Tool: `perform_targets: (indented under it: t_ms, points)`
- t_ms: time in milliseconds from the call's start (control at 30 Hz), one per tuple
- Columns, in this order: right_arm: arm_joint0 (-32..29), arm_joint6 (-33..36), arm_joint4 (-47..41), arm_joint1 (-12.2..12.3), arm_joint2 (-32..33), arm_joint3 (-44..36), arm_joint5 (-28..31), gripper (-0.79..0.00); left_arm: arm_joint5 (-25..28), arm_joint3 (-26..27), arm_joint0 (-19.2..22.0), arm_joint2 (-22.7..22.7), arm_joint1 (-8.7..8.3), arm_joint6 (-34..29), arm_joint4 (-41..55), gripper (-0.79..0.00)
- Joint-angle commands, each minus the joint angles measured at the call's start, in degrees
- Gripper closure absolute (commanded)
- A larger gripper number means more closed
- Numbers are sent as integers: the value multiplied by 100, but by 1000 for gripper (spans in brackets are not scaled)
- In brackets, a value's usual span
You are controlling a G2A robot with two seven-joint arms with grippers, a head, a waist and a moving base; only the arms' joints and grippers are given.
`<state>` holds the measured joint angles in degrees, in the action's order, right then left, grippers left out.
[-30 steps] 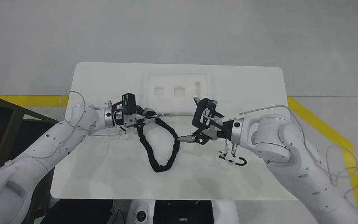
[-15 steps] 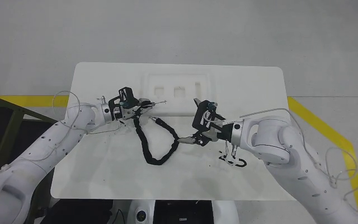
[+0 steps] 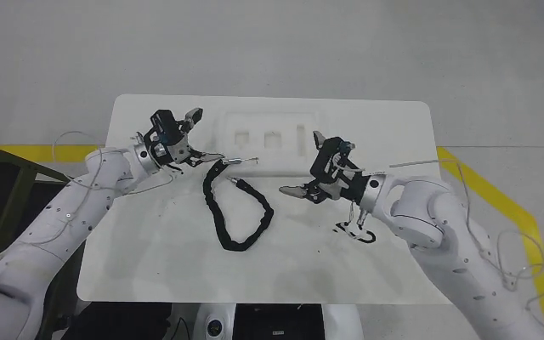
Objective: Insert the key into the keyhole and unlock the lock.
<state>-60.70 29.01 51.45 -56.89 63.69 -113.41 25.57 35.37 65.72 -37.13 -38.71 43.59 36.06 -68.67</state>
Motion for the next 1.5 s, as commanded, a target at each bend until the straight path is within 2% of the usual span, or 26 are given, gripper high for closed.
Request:
perform_targets:
  t_ms: [0, 333, 633, 800, 1467]
  points:
    - [-30, -115, 290, 18, 189, -4, -98, -785, -28, -91, 16, -142, -15, 39, -14, -785]
    - [12, -525, 1526, 96, 967, 56, -285, -785, -164, -454, 150, -830, -122, 432, -348, -785]
    - [484, -590, 2266, 79, 981, 233, -170, -785, -298, -775, 256, -1056, -63, 872, -638, -785]
    - [644, -591, 2356, 55, 922, 276, -125, -785, -334, -846, 255, -1143, -37, 995, -795, -785]
    - [644, -591, 2356, 55, 922, 276, -125, -785, -330, -841, 252, -1146, -37, 999, -817, -784]
